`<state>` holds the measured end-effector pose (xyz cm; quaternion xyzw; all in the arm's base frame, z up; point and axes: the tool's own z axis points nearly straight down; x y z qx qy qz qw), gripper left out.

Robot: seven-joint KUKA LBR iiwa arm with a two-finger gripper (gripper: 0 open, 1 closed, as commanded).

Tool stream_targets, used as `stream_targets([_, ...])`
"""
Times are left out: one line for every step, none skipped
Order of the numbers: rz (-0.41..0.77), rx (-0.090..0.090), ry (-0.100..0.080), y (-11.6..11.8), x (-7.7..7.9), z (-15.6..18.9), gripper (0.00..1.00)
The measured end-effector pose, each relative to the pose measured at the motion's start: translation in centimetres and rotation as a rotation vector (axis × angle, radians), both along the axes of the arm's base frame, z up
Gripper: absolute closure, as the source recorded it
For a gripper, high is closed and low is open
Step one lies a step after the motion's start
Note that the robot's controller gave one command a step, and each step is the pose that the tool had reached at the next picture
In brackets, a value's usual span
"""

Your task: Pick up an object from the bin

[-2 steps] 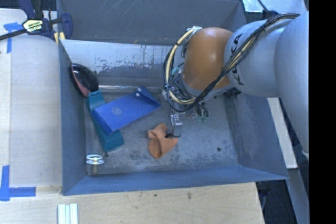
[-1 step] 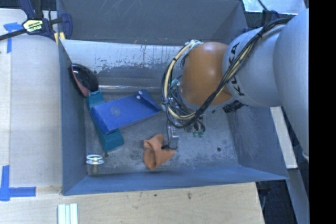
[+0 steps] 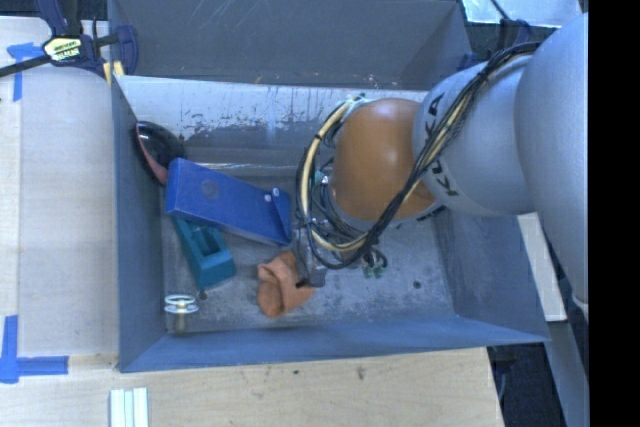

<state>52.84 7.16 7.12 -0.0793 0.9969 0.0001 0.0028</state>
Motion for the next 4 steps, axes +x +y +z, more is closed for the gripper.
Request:
stream_targets([0.0,0.0,0.0,0.0,0.0,0.0,1.0])
stream_targets([0.002,0.0,0.004,-2.1,2.7,1.2,1.0])
stream_targets([-0.027,0.0,0.003,-1.5,1.3,6.8,0.0])
stream_targets([-0.027,0.0,0.003,-1.5,1.3,6.8,0.0])
